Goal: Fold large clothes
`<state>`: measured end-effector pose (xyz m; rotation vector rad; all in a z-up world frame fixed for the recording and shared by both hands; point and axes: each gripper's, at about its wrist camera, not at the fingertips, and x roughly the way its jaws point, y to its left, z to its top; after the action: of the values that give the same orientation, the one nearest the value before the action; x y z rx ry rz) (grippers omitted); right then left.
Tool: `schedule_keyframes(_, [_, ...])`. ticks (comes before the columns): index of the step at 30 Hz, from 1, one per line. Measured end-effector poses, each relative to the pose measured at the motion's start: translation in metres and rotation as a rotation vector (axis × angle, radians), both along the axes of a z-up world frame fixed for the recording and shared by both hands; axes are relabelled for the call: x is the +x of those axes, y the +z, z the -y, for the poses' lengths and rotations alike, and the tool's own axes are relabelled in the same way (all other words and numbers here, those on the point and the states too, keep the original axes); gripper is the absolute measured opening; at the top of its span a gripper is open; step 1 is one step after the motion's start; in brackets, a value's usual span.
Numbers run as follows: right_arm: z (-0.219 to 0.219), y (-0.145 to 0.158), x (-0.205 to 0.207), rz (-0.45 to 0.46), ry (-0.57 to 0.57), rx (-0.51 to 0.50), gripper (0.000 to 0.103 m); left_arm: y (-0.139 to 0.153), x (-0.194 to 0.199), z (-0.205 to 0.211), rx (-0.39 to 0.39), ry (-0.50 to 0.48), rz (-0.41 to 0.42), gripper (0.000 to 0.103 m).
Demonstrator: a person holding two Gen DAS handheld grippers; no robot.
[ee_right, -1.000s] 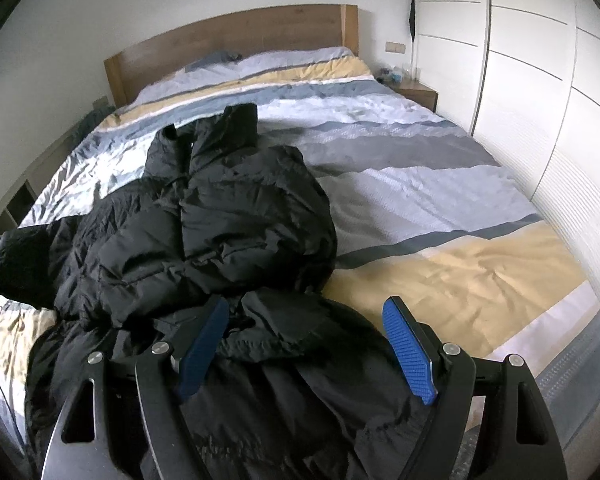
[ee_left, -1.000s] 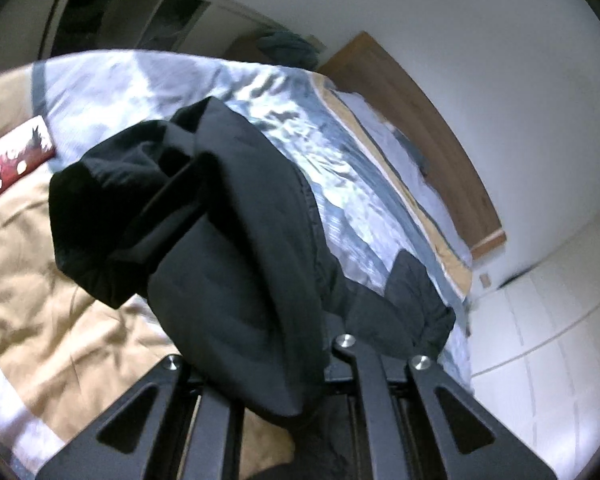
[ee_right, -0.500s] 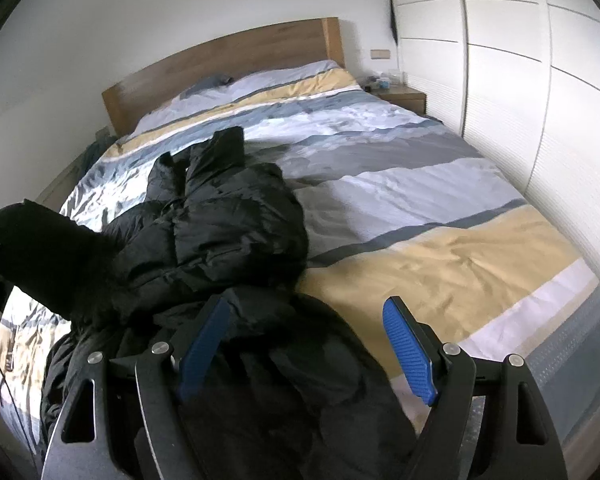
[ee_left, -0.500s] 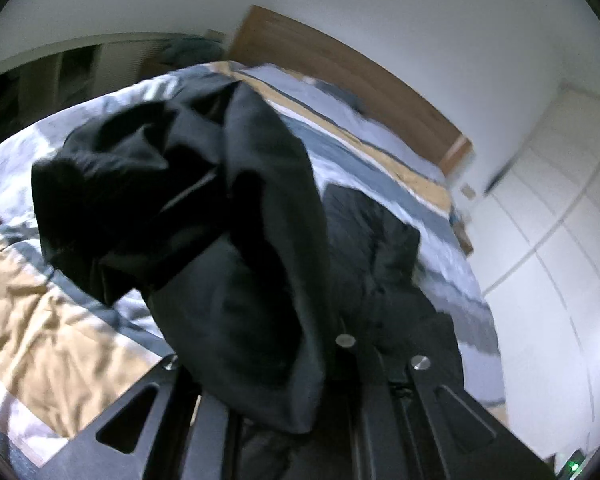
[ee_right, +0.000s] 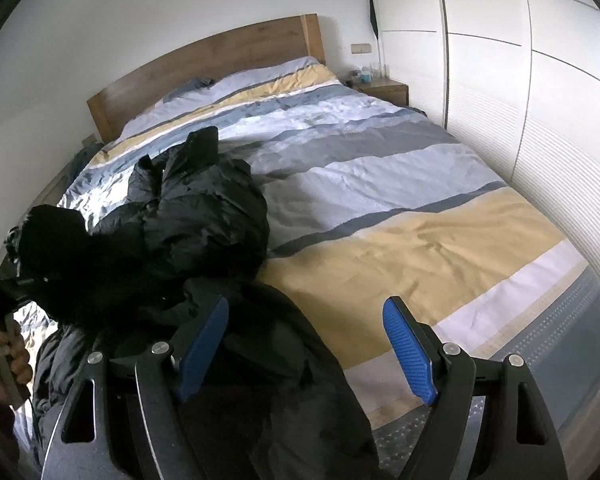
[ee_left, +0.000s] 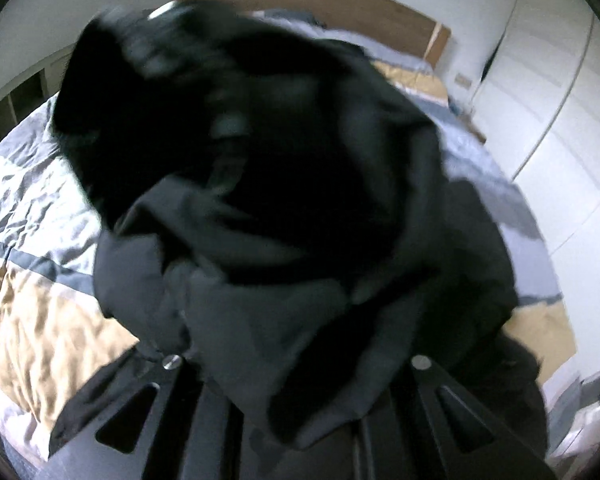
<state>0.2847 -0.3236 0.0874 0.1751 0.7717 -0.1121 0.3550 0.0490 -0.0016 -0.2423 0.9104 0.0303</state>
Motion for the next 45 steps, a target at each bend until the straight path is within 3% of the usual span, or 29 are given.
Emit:
schedule_keyframes(5, [0.0,-0.004,0.0,-0.015,0.013,-0.007,0.079,-0.015,0.0,0.013,0.041,-0.021,-0.038,0.014])
schedule_keyframes(10, [-0.007,-0.003,0.002,-0.022,0.03,-0.006,0.079,-0.01,-0.014,0.014,-0.004,-0.074,-0.036,0.032])
schedule_keyframes(21, [-0.054,0.017,0.009,0.004,0.124,-0.036,0.079,0.024,-0.053,0.0,-0.055,-0.203,-0.013,0.034])
schedule_keyframes(26, [-0.092,0.033,0.02,0.033,0.207,-0.063,0.079,0.061,-0.054,-0.027,-0.056,-0.181,0.049,0.035])
schedule_keyframes(31, [-0.133,0.044,0.036,0.058,0.293,-0.079,0.079,0.076,-0.038,-0.056,-0.023,-0.108,0.07,0.044])
schedule_keyframes(37, [-0.188,0.042,0.065,0.064,0.404,-0.11,0.079,0.058,-0.009,-0.082,0.001,-0.058,0.041,0.044])
schedule_keyframes(45, [-0.261,0.021,0.107,0.055,0.548,-0.145,0.079,0.01,0.02,-0.111,-0.018,-0.023,-0.004,0.044])
